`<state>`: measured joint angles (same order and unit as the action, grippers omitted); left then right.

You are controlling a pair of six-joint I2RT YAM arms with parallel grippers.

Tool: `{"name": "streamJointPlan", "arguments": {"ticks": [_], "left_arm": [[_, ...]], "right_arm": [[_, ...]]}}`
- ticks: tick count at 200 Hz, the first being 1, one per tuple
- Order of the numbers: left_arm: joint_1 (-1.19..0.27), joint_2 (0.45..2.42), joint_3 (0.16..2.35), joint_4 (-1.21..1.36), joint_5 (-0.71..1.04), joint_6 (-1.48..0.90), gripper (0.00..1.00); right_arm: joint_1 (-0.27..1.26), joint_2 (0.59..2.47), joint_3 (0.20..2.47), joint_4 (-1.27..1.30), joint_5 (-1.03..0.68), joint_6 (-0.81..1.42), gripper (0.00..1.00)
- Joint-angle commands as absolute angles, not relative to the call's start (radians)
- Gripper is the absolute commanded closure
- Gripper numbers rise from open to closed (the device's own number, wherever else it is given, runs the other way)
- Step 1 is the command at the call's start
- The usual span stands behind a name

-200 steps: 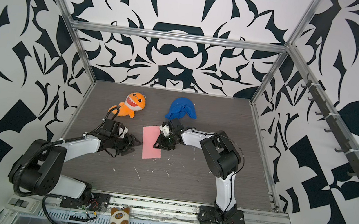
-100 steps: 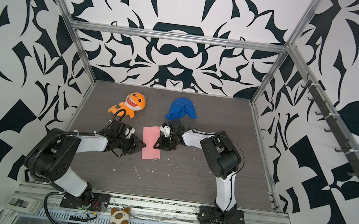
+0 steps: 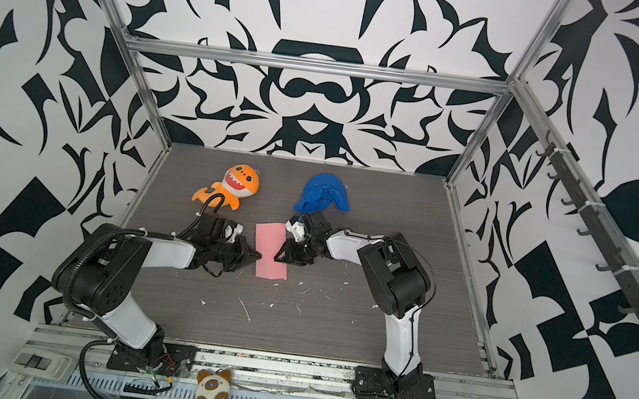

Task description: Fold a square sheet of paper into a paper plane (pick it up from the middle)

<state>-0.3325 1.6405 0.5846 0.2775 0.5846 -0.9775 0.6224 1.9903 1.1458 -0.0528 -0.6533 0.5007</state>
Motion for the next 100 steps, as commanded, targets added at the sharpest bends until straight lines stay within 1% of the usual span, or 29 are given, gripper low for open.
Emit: {"name": "streamJointPlan", "arguments": {"ticks": [1, 21, 53, 76, 100], "left_arm": [[-0.335, 1.643, 0.606, 0.251, 0.586, -0.997, 0.96], [-0.335, 1.644, 0.632, 0.177, 0.568, -1.006, 0.99], [-0.336, 1.639, 0.669, 0.095, 0.562, -1.040, 1.00], [-0.335, 1.643, 0.695, 0.048, 0.561, -1.062, 1.00], [-0.335, 1.647, 0.712, 0.028, 0.568, -1.091, 1.00]], "right_arm": [[0.619, 1.914, 1.149, -0.030, -0.634, 0.407, 0.64], [0.627, 1.822, 1.069, 0.054, -0.589, 0.328, 0.58], [0.708, 1.680, 0.944, 0.133, -0.367, 0.166, 0.49], [0.802, 1.641, 0.915, 0.134, -0.200, 0.051, 0.45], [0.892, 1.631, 0.904, 0.154, -0.073, -0.052, 0.45]]}}
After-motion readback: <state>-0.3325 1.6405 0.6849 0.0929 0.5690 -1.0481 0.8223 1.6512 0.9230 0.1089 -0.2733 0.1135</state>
